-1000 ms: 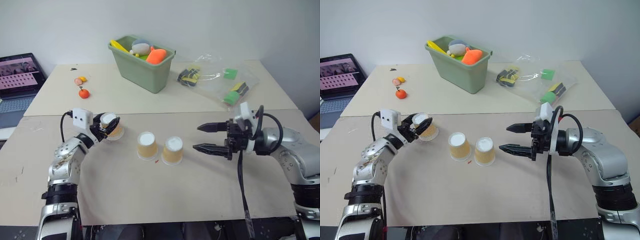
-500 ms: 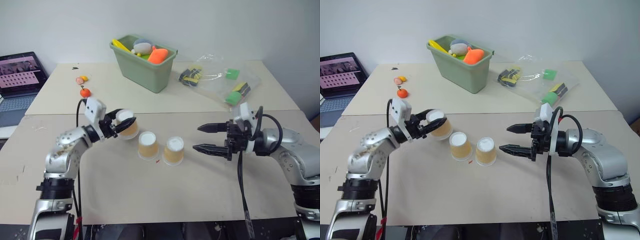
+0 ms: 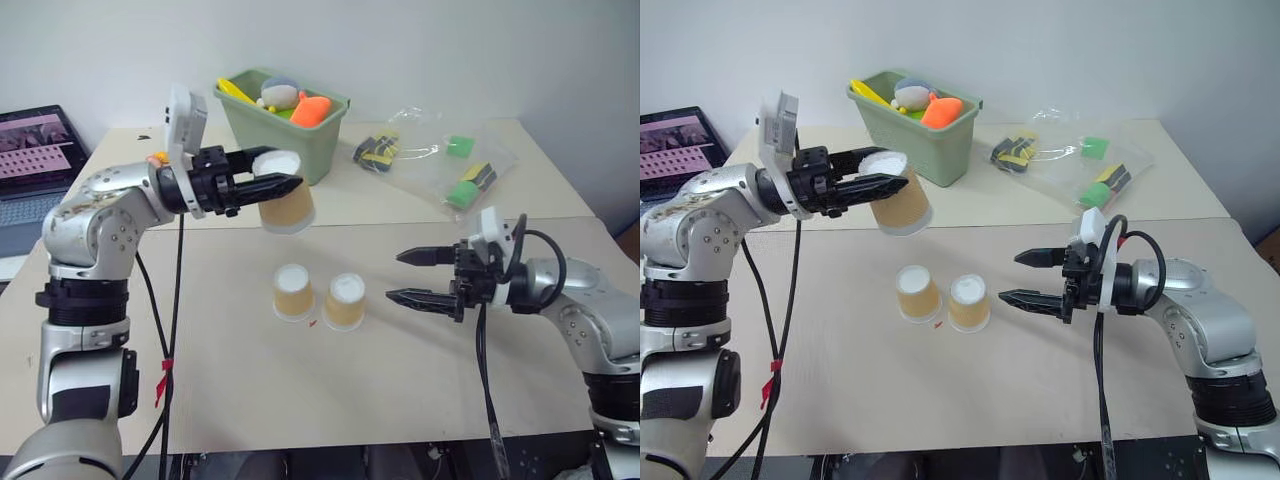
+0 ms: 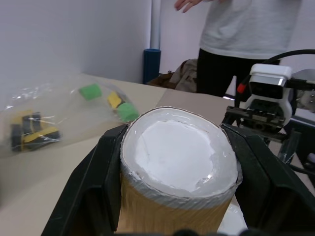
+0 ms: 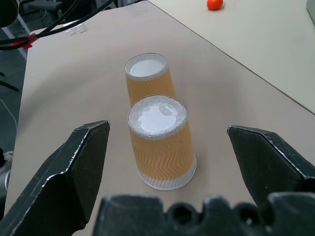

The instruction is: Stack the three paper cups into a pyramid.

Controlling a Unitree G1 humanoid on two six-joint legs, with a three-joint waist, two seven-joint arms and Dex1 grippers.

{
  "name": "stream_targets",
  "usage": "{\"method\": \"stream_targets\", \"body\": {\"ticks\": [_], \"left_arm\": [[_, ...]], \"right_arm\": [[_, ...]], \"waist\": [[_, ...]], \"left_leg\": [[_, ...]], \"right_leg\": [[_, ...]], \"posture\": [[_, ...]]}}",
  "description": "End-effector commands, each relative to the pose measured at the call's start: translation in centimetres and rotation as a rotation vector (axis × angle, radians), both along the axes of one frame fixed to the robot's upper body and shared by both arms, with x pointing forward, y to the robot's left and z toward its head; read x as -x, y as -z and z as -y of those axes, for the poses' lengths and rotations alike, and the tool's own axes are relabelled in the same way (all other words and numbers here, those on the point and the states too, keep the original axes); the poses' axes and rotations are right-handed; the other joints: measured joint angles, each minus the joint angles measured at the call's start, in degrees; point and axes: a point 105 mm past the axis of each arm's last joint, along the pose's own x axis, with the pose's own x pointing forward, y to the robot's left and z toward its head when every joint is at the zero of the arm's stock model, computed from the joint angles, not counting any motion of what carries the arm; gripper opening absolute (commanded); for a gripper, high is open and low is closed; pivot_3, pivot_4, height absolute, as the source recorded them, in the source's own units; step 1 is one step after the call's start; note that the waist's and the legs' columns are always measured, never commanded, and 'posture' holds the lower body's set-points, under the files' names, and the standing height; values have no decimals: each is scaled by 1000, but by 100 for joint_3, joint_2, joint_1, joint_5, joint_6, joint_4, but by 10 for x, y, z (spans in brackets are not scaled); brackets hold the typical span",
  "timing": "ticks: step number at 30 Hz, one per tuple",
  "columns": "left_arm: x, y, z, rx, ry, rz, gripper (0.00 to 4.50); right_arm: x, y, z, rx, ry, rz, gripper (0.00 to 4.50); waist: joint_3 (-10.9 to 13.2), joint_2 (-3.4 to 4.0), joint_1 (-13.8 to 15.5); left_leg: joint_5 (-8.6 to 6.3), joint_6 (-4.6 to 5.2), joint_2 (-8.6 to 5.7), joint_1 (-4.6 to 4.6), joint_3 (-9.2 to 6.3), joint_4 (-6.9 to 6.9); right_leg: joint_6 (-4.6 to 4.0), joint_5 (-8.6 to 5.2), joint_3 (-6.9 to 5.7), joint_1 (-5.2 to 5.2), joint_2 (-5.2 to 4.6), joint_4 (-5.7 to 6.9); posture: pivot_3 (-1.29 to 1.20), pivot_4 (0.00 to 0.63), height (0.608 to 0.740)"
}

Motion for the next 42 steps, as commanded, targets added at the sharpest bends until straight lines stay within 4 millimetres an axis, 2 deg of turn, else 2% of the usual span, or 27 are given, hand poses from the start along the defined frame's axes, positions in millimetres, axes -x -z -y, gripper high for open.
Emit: {"method": "stream_targets", "body": {"ticks": [1, 9, 19, 27, 37, 42], "left_arm": [[22, 11, 23, -58, 155, -13, 2568], [30, 39, 31, -128, 190, -50, 2568], [36, 57, 38, -156, 206, -64, 2568], [32, 56, 38, -163, 195, -47, 2568], [26, 37, 40, -133, 187, -2, 2568], [26, 43, 39, -149, 185, -5, 2568]], "right_arm": [[5, -15, 2, -9, 2, 68, 4500], [7, -14, 4, -10, 20, 68, 4500], [6, -14, 3, -17, 23, 66, 4500], [6, -13, 2, -20, 22, 64, 4500], [4, -13, 2, -23, 21, 65, 4500], [3, -14, 2, -25, 23, 66, 4500]], "waist": [[0, 0, 8], [0, 0, -9], [0, 0, 25], [0, 0, 26], [0, 0, 27], [0, 0, 29]], "left_leg": [[0, 0, 0, -3, 0, 0], [-3, 5, 0, -7, 0, 0], [-2, 4, 0, -6, 0, 6], [-2, 4, 0, -6, 0, 10], [-2, 4, 0, -6, 1, 15], [-2, 4, 0, -6, 1, 15]], "right_leg": [[1, 1, 0, 0, 0, -2], [4, 2, 1, -6, 0, -4], [3, 2, 2, -3, 0, -2], [3, 3, 3, -2, 0, -2], [2, 3, 2, 0, 0, 0], [2, 4, 2, 0, 0, 1]], "posture": [[0, 150, 740], [0, 150, 740], [0, 150, 740], [0, 150, 740], [0, 150, 740], [0, 150, 740]]}}
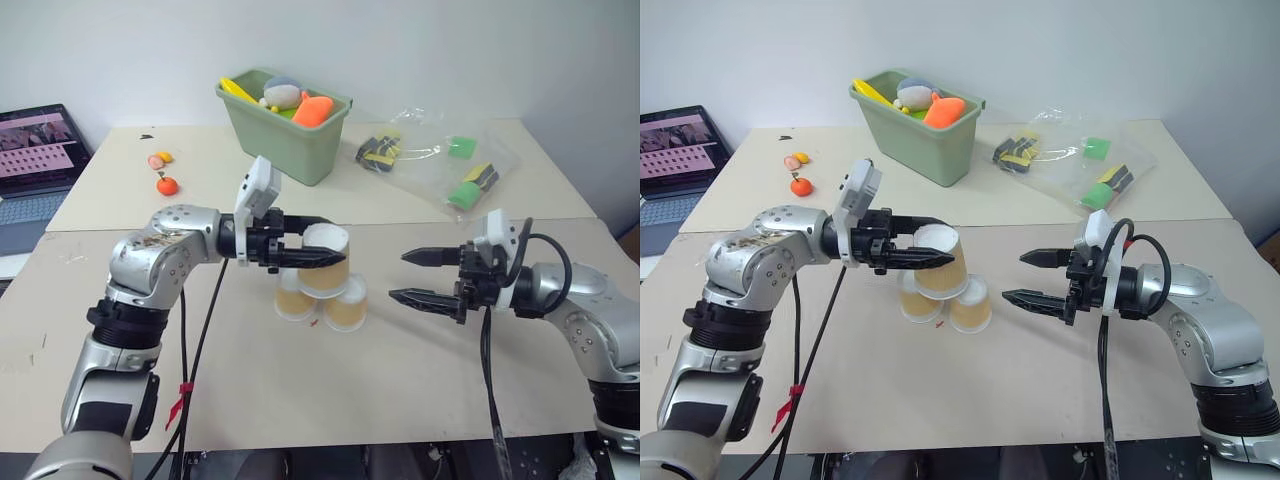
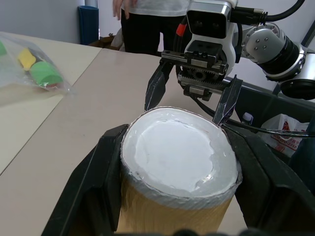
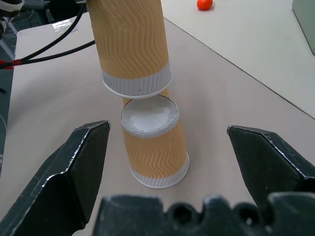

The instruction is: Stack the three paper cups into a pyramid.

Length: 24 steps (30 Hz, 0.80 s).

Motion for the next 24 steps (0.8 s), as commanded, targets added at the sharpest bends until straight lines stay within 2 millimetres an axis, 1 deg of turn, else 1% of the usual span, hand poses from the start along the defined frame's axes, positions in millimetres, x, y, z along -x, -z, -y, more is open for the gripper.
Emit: {"method": "stream_targets", "body": {"ticks": [1, 10, 12, 14, 15, 20, 22, 24], "left_arm": [[2, -8, -3, 14, 4, 56, 2568], [-4, -4, -7, 7, -38, 69, 2568], [-4, -4, -7, 17, -38, 64, 3521], [-4, -5, -6, 38, -31, 38, 3982], [-3, -5, -6, 40, -29, 41, 4464], [-1, -8, -4, 51, -28, 47, 4486], [1, -15, -4, 76, -20, 45, 4486], [3, -26, -4, 116, -27, 45, 4486]], "right_arm": [[2, -14, 0, -25, -12, 52, 4500], [1, -13, -1, -26, -15, 47, 4500], [1, -13, -1, -25, -15, 47, 4500], [1, -13, -1, -26, -15, 46, 4500], [1, -13, -1, -27, -15, 46, 4500], [1, -13, 0, -27, -16, 44, 4500], [1, -13, -1, -28, -18, 43, 4500], [1, -13, -1, -31, -19, 41, 4500]], "waist": [[0, 0, 2], [0, 0, 2], [0, 0, 2], [0, 0, 5], [0, 0, 7], [0, 0, 1], [0, 0, 2], [0, 0, 2]], "left_leg": [[0, 0, 0, 0, 0, 0], [0, 0, 0, 1, 0, 1], [0, 0, 0, 1, 0, 1], [0, 0, 0, 1, 0, 1], [0, 0, 0, 1, 0, 1], [0, 0, 0, 1, 0, 2], [0, 0, 0, 0, 0, 2], [0, 0, 0, 1, 0, 2]], "right_leg": [[0, 0, 0, 0, 0, 0], [0, 0, 0, 0, 0, 0], [0, 0, 0, 0, 0, 0], [0, 0, 0, 0, 0, 1], [0, 0, 0, 0, 0, 1], [0, 1, 0, 0, 0, 2], [0, 1, 0, 0, 0, 2], [0, 1, 0, 0, 0, 2]], "posture": [[0, 150, 740], [0, 150, 740], [0, 150, 740], [0, 150, 740], [0, 150, 740], [0, 150, 740], [0, 150, 740], [0, 150, 740]]}}
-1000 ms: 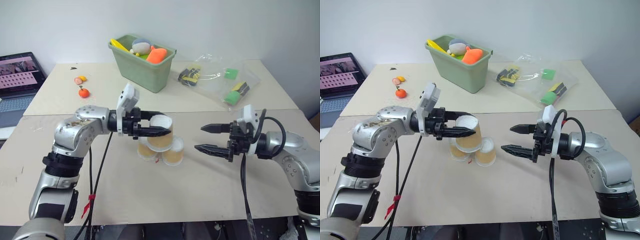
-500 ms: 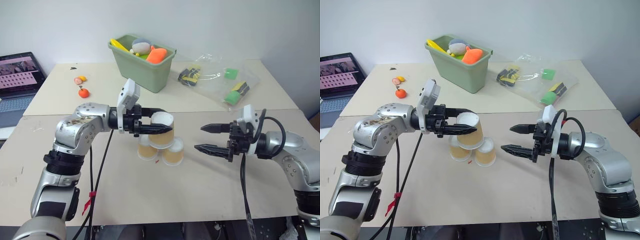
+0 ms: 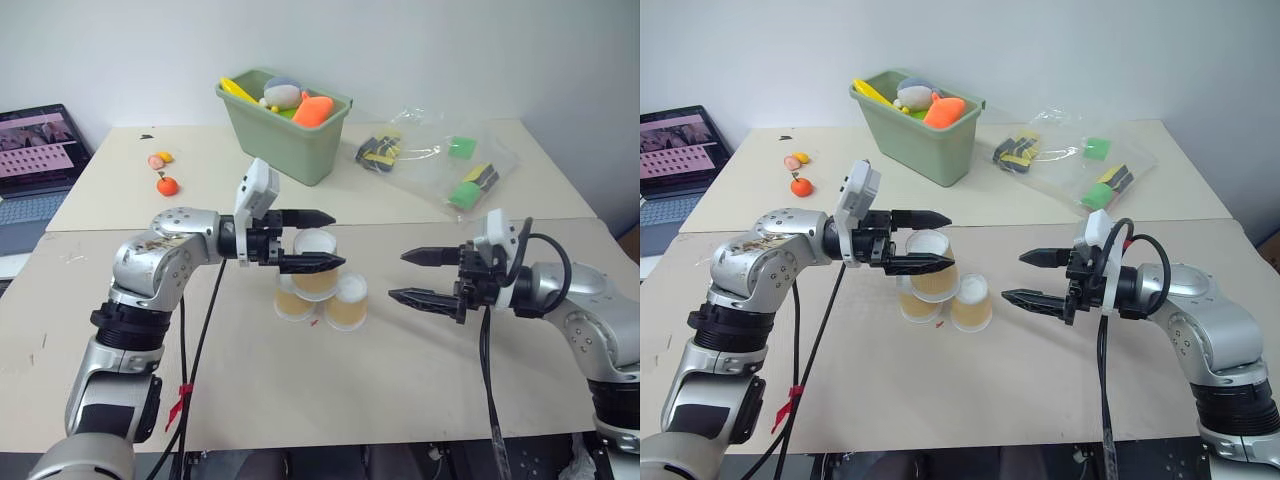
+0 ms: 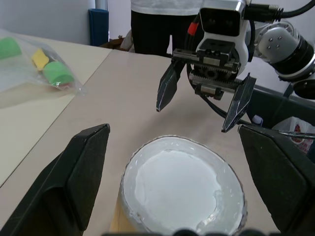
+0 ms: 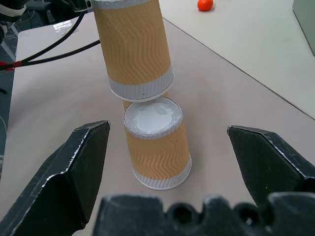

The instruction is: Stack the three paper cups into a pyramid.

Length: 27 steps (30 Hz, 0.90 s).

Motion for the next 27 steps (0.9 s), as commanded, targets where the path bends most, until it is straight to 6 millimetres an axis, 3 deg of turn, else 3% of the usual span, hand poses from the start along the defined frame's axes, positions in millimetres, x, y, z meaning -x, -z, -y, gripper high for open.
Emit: {"method": "stream_targets", "body": {"ticks": [1, 6, 8, 12, 15, 22, 27], "left_arm": [[11, -35, -1, 105, 9, 55, 4486], [20, -63, -11, 206, -35, 69, 4486], [14, -65, -25, 222, -156, 98, 4486], [-6, -41, -66, 228, -477, -5, 4486], [-5, -20, -90, 227, -594, -55, 4486], [3, 40, -166, 282, -1092, -132, 4486], [12, 73, -179, 245, -1183, -196, 4486]], "right_arm": [[1, -14, 0, -31, -15, 41, 4500], [0, -14, 0, -33, -13, 41, 4500], [-2, -14, 4, -37, 8, 43, 4500], [-16, -12, 29, -77, 138, 32, 4500], [-25, -9, 51, -96, 252, 36, 4500], [-37, -5, 103, -288, 572, 25, 4500], [-42, 11, 108, -309, 684, 58, 4500]], "waist": [[0, 0, 0], [0, 0, -8], [0, 0, -10], [0, 1, -32], [0, 1, -33], [-1, 1, 15], [-1, 1, 34]], "left_leg": [[0, 0, 0, 0, 0, 0], [0, 0, 0, 2, 0, 1], [0, 0, 0, 4, 0, 1], [0, -1, 0, 11, 0, 1], [1, -2, 0, 16, 1, 1], [2, -4, 1, 13, 4, -1], [5, -9, 1, 2, 4, 0]], "right_leg": [[0, 0, 0, 0, 0, 1], [0, 0, 0, -1, 0, 11], [0, 0, 1, 0, 0, 13], [0, 0, 3, 2, 0, 18], [-5, 3, 4, 2, 1, 20], [-10, 6, 9, 2, 2, 16], [-12, 7, 9, 15, 2, 11]], "posture": [[0, 150, 740], [0, 150, 740], [0, 150, 740], [0, 150, 740], [0, 150, 740], [0, 150, 740], [0, 150, 740]]}}
